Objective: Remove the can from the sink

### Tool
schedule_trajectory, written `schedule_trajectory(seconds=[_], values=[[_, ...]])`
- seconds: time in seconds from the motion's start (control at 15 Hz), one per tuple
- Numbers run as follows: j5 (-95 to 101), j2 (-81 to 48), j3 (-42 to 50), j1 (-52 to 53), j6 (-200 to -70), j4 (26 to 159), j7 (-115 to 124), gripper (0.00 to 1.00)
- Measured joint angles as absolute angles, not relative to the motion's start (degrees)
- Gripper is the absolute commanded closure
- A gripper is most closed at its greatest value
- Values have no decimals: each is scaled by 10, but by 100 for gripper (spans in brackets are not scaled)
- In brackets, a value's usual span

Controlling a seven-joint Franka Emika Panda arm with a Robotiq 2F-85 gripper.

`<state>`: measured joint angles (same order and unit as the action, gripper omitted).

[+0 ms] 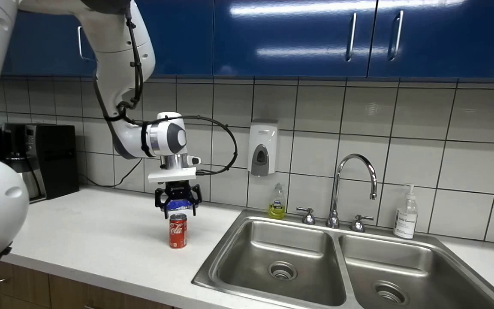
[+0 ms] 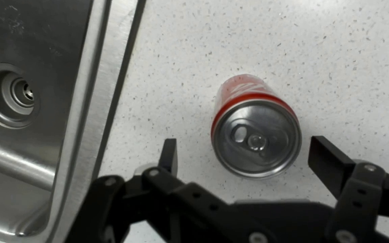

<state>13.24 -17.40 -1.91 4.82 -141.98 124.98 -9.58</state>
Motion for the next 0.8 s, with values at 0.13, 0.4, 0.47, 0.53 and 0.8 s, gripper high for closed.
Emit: schedule_trajectory(seconds=[0.13, 0.4, 0.47, 0.53, 0.8], values=[[132, -157, -16, 48, -1419, 1258, -95, 0], [132, -128, -13, 43, -1419, 1276, -92, 0], [130, -121, -11, 42, -1419, 1280, -90, 0], [127, -114, -9, 41, -1419, 1285, -88, 0], [109, -86, 4, 26, -1419, 1307, -77, 0]])
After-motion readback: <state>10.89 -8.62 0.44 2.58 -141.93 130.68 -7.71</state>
